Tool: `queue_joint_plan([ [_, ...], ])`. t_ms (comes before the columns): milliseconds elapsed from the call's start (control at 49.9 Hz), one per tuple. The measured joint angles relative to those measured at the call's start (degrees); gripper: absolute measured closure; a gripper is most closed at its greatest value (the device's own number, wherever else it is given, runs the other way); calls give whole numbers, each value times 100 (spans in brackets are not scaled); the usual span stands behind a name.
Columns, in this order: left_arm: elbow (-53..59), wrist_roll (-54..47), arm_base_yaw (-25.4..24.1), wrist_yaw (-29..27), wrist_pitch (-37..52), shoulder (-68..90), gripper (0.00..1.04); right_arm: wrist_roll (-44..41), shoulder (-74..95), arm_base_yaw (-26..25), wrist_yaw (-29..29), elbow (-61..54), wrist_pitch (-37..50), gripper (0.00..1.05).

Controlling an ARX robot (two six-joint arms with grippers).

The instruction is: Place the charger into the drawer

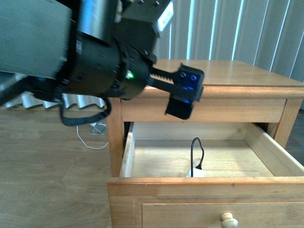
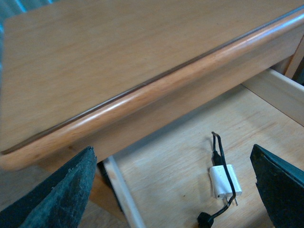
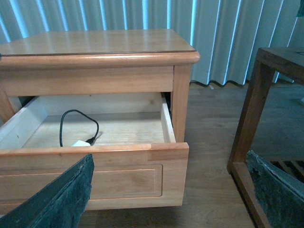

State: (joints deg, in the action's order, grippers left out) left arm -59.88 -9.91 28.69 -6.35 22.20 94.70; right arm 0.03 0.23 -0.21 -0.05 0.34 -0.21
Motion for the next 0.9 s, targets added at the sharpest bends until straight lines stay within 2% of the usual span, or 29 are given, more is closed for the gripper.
queue_joint_plan([
  [361,2378,586,-643,-879,-2,-3195,6,0,0,0,0,0,0,9],
  [722,4214,1690,-1366,-1443,-1775,-6596,6,0,0,0,0,0,0,9],
  [902,4898,2232,-1436,-1762,-2367,-7648,6,0,0,0,2,0,0,9],
])
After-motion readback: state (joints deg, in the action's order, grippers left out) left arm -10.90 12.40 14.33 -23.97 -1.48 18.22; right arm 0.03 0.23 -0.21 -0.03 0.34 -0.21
